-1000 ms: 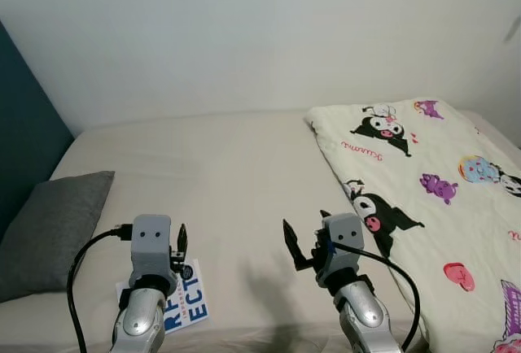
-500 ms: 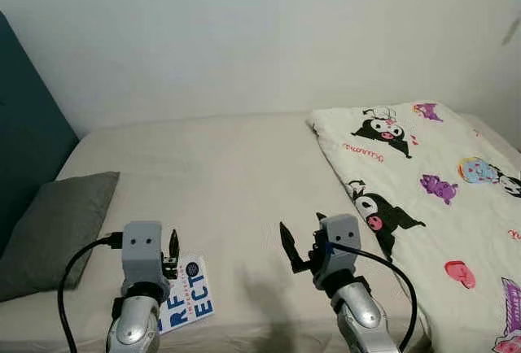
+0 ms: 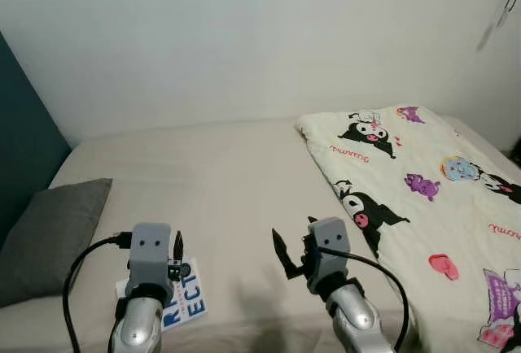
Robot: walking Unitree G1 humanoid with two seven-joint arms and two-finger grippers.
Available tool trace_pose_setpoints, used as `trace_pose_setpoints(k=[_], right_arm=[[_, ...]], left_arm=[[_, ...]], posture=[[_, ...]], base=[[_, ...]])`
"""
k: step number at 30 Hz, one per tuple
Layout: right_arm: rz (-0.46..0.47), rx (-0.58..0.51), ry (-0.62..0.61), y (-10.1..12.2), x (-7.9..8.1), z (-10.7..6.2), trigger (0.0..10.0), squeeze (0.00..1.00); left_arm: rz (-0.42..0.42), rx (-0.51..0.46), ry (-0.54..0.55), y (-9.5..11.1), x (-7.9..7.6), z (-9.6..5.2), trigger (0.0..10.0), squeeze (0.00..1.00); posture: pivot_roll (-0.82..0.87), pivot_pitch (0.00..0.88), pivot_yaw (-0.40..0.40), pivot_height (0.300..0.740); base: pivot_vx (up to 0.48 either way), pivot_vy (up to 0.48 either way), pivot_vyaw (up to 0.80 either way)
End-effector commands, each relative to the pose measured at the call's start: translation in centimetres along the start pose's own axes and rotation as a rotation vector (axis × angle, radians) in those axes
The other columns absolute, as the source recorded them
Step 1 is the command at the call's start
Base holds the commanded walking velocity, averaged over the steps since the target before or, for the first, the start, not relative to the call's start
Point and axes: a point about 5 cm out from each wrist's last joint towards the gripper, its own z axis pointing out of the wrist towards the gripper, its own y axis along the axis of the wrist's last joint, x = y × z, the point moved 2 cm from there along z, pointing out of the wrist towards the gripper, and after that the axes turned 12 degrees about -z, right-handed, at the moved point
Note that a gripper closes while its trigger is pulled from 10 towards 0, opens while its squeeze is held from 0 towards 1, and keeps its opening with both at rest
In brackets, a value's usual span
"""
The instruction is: Clean up the room
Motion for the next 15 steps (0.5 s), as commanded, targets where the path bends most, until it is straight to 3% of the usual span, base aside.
trace_pose_setpoints(k=[1,4,15], right_arm=[[-0.006,0.023,0.021,-0.51,0.48,-0.16,10.0,0.00],[0.034,0.017,0.016,-0.53,0.51,-0.23,10.0,0.00],[0.045,0.028,0.007,-0.67,0.33,-0.26,10.0,0.00]], left_arm=[[0.010,0.019,0.017,-0.39,0.39,-0.36,10.0,0.00],[-0.057,0.022,0.034,-0.55,0.42,-0.42,10.0,0.00],[-0.035,0.026,0.068,-0.65,0.76,-0.37,10.0,0.00]], posture=[[0.04,0.095,0.011,0.740],[0.03,0.091,0.011,0.740],[0.04,0.093,0.009,0.740]], base=[[0.000,-0.465,0.80],[0.000,0.000,0.53],[0.000,0.000,0.00]])
